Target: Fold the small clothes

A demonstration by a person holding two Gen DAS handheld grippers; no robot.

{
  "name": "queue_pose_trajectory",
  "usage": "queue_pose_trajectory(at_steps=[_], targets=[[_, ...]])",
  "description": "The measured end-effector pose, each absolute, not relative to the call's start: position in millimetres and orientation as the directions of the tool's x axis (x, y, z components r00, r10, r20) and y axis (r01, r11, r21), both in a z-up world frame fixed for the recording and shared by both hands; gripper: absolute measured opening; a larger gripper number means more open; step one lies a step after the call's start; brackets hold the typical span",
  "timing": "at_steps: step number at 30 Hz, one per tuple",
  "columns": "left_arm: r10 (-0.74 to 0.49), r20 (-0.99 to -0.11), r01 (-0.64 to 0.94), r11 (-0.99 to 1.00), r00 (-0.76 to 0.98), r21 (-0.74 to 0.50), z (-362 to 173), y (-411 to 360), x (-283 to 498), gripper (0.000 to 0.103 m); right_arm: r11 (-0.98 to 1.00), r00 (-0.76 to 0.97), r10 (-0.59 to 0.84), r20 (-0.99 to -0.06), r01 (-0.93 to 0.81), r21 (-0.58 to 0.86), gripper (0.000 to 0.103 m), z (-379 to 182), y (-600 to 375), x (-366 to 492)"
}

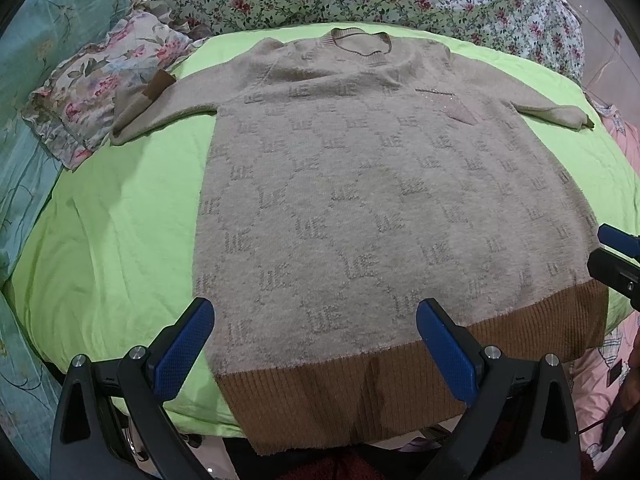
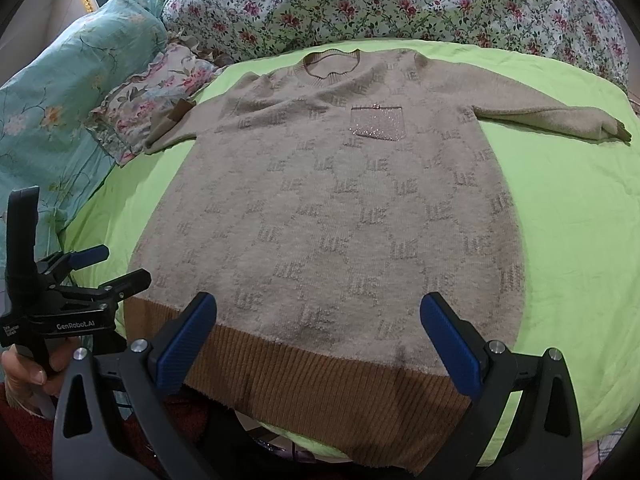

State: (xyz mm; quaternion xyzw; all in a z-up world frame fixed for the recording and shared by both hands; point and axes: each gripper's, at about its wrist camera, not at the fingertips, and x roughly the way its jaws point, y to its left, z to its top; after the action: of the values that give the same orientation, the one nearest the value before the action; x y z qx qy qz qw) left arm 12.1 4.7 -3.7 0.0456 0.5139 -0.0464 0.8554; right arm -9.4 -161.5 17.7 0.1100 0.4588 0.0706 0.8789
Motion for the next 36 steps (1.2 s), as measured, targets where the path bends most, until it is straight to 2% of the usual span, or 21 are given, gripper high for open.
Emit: queue_pose_trajectory(at_steps=[7,12,16,18,28,33,36], targets=[[-0.060,-0.888,0.136,0.991,0.455,0.002,-5,4,22,0.101,0.949,0.510,0.259,-0.821,0.022,0.313,0.102,17,-169,-2],[-0.012,-0.895,0.132,0.990,0.446,0.052,-9,6,34,0.101,0.946,0.521,0.241,-0.818,0.062,0.318,0.102,17,-185,5],[0.020,-0.899,0.120,0.989,0.437,0.081,-10,10,48,0.101,0.943,0.579,0.191,-0.793,0.115,0.311,0.102,20,-215,10],[-0.011,-0.888,0.116,0.992,0.460,0.048,-9,10,53,0.101,0.933,0.594,0.166,-0.787,0.164,0.321,0.102,22,-239,14],[-0.014,-0.907,0.106,0.994,0.421,0.033,-18,7,77,0.101,0.860,0.680,-0.023,-0.733,0.387,0.333,0.101,33,-391,53],[-0.012,-0.917,0.121,0.992,0.400,0.040,-25,-3,85,0.101,0.715,0.670,-0.120,-0.733,0.570,0.404,0.064,21,-499,80],[-0.016,-0.922,0.117,0.993,0.387,0.032,-27,-5,93,0.101,0.626,0.658,-0.129,-0.742,0.634,0.454,0.064,9,-548,101]])
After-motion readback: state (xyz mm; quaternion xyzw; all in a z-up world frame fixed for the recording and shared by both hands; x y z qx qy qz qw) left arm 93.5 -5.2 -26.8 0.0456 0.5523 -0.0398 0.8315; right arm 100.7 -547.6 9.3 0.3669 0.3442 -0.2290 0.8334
